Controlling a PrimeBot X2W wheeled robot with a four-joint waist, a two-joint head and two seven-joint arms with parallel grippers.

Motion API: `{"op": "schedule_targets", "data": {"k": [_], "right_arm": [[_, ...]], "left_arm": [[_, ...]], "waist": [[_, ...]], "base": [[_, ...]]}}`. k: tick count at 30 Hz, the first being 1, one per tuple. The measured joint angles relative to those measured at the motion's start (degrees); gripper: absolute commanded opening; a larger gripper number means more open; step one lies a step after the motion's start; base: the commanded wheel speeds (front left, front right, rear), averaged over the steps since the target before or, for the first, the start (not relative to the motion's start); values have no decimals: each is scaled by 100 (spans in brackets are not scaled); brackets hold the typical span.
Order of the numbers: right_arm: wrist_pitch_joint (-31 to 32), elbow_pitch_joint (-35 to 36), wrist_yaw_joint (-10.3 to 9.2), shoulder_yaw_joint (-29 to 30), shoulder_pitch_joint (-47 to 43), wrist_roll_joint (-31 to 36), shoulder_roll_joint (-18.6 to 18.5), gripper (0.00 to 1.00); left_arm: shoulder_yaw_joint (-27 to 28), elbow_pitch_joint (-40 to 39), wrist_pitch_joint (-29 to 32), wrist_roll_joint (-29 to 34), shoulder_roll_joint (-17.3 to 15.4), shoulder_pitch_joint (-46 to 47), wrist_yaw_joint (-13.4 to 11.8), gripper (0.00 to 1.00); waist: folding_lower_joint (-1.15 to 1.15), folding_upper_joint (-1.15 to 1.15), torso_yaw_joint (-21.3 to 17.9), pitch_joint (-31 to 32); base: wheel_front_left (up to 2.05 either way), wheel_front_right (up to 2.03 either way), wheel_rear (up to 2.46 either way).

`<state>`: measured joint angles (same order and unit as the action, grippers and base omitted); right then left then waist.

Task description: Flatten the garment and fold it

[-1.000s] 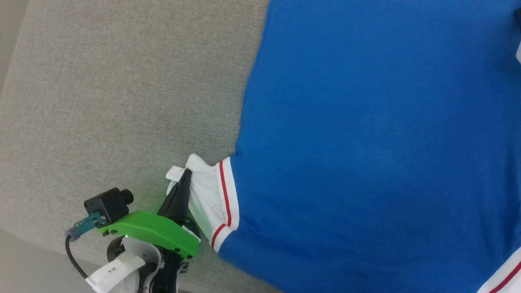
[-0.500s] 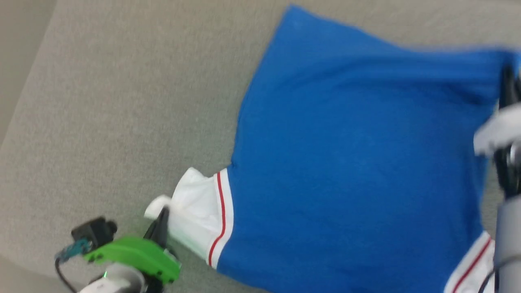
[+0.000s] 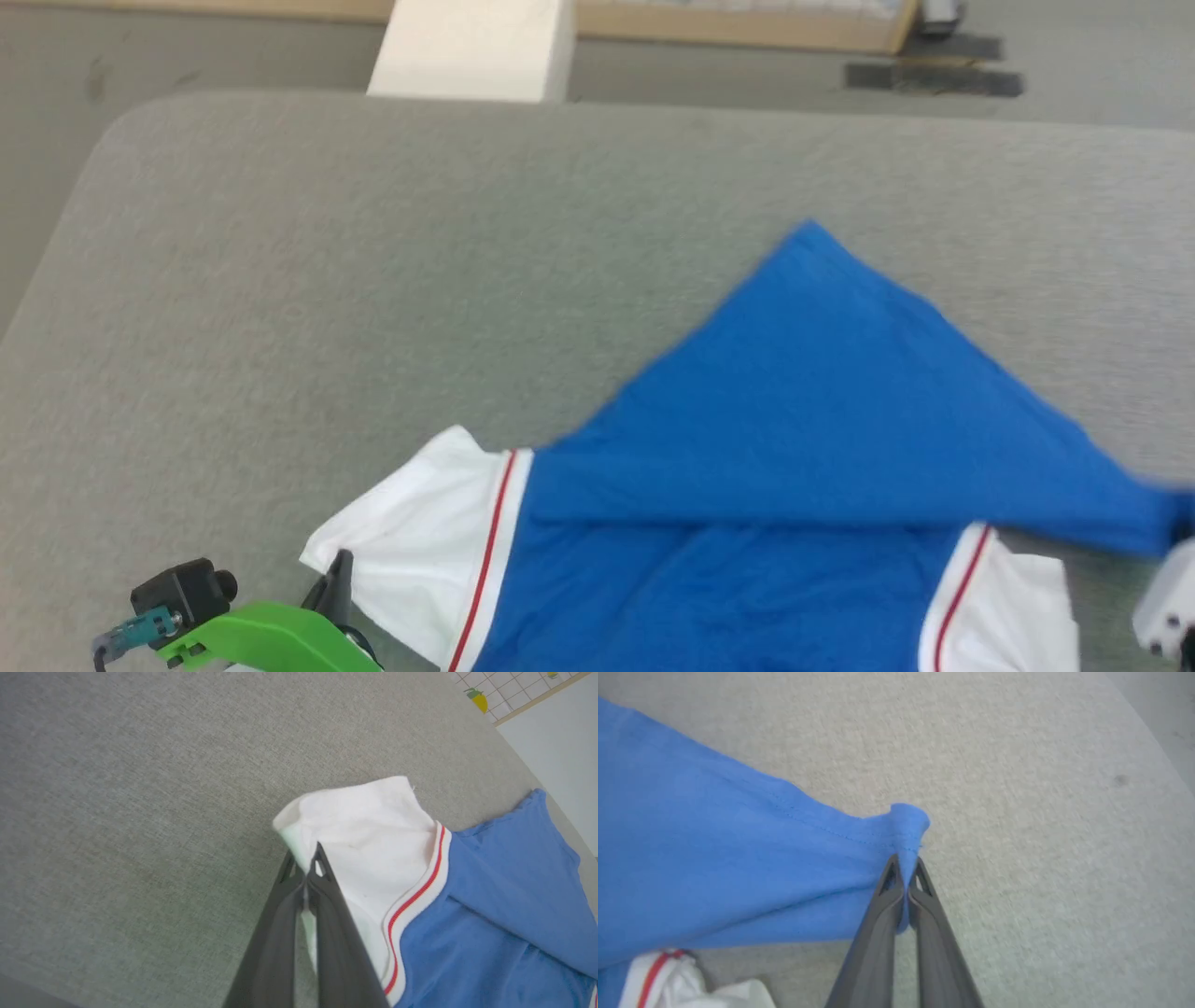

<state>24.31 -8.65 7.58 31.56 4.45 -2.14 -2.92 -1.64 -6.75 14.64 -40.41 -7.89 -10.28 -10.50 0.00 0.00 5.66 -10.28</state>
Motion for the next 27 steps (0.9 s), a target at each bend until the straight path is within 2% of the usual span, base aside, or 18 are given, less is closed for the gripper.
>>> {"op": "schedule_targets", "data": {"k": [6,10,11,12,13,19,24,27], "right_arm": [[1319,-58,0,-3,-411,-350,1,0],[1653,-129,0,4,-481,-553,-11,0],[1648,-120,0,0,-481,-581,-11,4],[1590,-93,0,-16,-482,-601,-11,37],[1437,-34,0,-26,-484,-603,-2,100],[-166,437,0,-331,-244,-550,-9,100],[-1801,637,0,-1326,282,-428,-151,100],[-2296,349,0,-1825,647,-463,-380,100]], "left_arm": [[-37,-53,51,0,-2,-60,-21,0],[-68,-62,51,0,-2,-59,-22,0],[-71,-62,51,0,-2,-58,-22,0],[-73,-63,51,0,-2,-58,-22,0],[-71,-63,51,0,-7,-58,-22,0],[-83,-53,49,0,-30,-52,-21,0],[-111,-42,47,0,-27,-21,-14,0],[-125,-27,40,-1,-27,28,-10,0]], "waist": [[0,0,-296,216],[0,0,-385,300],[0,0,-387,304],[0,0,-383,301],[0,0,-375,292],[0,0,-313,250],[0,0,-238,163],[0,0,-183,76]], "base": [[0,0,0],[0,0,0],[0,0,0],[0,0,0],[0,0,0],[0,0,0],[0,0,0],[0,0,0]]}}
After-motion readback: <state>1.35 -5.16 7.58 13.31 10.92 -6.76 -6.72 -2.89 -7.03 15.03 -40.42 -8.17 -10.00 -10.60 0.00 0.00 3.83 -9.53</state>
